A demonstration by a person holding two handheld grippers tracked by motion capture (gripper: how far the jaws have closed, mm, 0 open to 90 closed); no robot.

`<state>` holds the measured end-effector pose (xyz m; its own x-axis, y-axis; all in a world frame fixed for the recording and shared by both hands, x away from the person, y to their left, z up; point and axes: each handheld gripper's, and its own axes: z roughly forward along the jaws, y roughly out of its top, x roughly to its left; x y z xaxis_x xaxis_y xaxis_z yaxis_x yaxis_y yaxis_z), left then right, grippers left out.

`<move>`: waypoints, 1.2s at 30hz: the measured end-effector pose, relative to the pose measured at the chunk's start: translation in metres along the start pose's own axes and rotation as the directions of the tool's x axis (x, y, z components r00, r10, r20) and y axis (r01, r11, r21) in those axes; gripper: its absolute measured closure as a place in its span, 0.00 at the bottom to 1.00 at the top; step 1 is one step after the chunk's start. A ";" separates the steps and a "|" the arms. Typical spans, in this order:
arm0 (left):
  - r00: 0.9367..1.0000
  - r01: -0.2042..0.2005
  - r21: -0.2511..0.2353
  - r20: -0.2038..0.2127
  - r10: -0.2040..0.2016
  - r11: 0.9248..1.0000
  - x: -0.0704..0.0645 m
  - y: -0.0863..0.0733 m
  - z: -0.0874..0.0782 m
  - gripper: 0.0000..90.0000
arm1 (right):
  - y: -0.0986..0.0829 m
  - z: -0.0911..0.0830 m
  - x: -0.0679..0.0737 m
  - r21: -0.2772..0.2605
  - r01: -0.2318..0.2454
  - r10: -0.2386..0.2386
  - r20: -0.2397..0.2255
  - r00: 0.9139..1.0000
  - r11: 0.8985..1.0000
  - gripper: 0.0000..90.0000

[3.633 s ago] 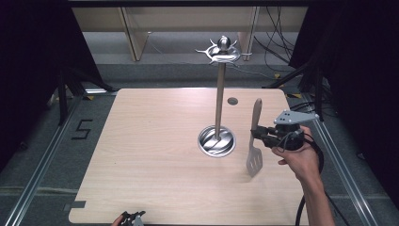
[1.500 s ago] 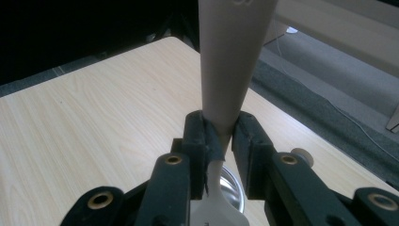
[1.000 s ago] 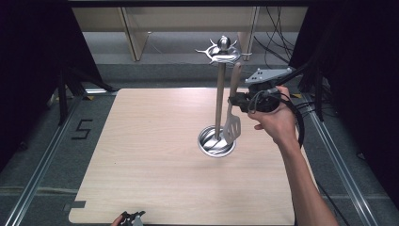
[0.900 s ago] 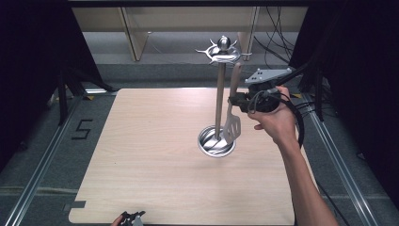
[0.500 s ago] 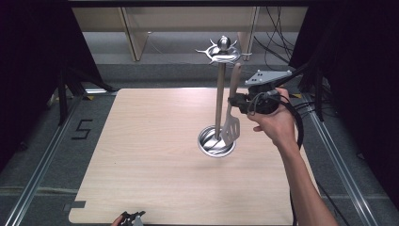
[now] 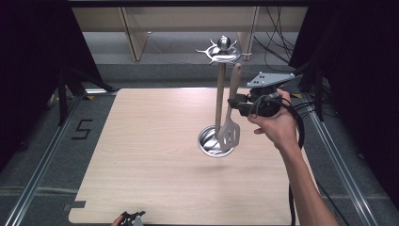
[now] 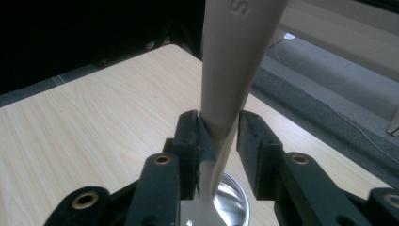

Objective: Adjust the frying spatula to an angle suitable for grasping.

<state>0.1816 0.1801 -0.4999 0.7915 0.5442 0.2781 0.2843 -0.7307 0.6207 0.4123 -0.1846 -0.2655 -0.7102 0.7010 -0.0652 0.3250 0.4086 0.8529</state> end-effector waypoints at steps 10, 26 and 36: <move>1.000 -0.001 0.001 0.002 0.001 1.000 0.000 0.000 0.000 0.21 | -0.005 -0.005 0.000 -0.037 -0.027 0.027 0.006 1.000 0.999 0.66; 1.000 0.002 -0.001 0.015 -0.002 1.000 0.001 0.000 -0.001 0.21 | -0.028 -0.021 -0.005 -0.069 -0.042 0.043 0.008 0.999 0.997 0.56; 1.000 0.003 0.000 0.005 -0.003 1.000 0.001 0.000 0.000 0.21 | -0.050 -0.027 -0.008 -0.087 -0.047 0.049 0.021 0.999 0.995 0.54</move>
<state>0.1821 0.1803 -0.4996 0.7935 0.5443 0.2721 0.2869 -0.7290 0.6215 0.3852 -0.2263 -0.2939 -0.6803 0.7322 -0.0338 0.3029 0.3228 0.8967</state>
